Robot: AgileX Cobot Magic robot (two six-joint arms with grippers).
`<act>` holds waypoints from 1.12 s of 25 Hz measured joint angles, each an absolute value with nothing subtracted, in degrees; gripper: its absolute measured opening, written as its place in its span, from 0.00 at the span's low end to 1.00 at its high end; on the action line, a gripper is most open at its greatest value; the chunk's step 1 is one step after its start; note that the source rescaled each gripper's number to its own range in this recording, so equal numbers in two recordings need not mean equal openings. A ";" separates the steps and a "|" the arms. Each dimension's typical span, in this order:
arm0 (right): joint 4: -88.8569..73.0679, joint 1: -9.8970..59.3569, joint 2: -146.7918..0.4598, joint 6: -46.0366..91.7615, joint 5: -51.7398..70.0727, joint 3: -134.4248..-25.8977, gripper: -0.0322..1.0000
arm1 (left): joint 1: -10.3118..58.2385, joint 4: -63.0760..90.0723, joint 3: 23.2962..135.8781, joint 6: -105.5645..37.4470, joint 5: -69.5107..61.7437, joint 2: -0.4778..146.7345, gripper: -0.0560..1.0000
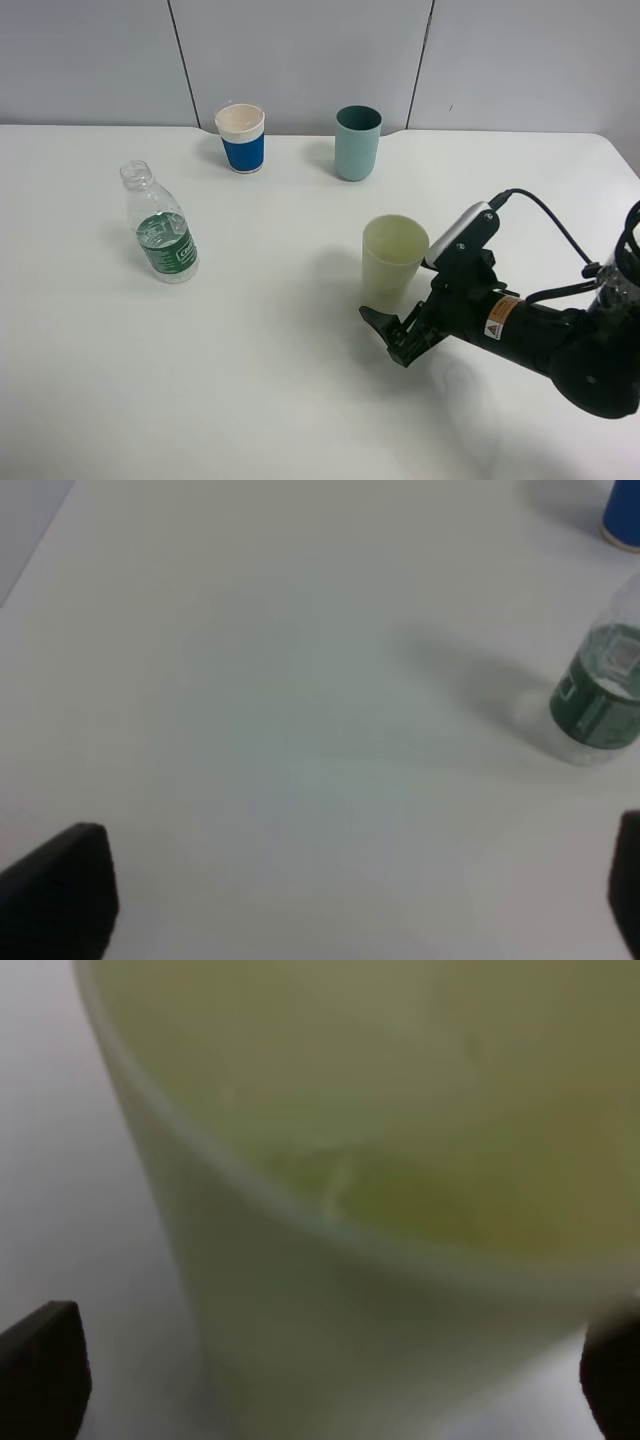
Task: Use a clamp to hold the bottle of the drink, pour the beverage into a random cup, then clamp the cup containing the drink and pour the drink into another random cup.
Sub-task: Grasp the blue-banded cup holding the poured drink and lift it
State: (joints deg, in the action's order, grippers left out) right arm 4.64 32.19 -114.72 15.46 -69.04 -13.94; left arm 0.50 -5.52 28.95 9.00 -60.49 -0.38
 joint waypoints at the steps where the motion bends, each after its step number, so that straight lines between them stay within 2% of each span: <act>1: 5.03 32.19 -114.72 15.46 -69.04 -14.46 0.97 | 0.50 -5.52 28.95 9.00 -60.49 -0.38 1.00; 9: 5.96 32.19 -114.72 15.46 -69.04 -16.22 0.96 | 0.50 -5.52 28.95 9.00 -60.49 -0.38 1.00; 12: 6.02 32.19 -114.72 15.46 -69.04 -16.43 0.89 | 0.50 -5.52 28.95 9.00 -60.49 -0.38 1.00; 14: 6.02 32.19 -114.72 15.46 -69.04 -16.43 0.80 | 0.50 -5.52 28.95 9.00 -60.49 -0.38 1.00; 16: 6.02 32.19 -114.72 15.46 -69.04 -16.43 0.62 | 0.50 -5.52 28.95 9.00 -60.49 -0.38 1.00; 17: 6.02 32.19 -114.72 15.46 -69.04 -16.43 0.45 | 0.50 -5.52 28.95 9.00 -60.49 -0.38 1.00; 18: 5.96 32.19 -114.72 15.46 -69.04 -16.43 0.21 | 0.50 -5.52 28.95 9.00 -60.49 -0.38 1.00; 19: 6.14 32.19 -114.72 15.46 -69.04 -16.43 0.03 | 0.50 -5.52 28.95 9.00 -60.49 -0.38 1.00; 28: 5.58 32.19 -114.72 15.15 -68.98 -16.43 0.03 | 0.50 -5.52 28.95 9.00 -60.49 -0.38 1.00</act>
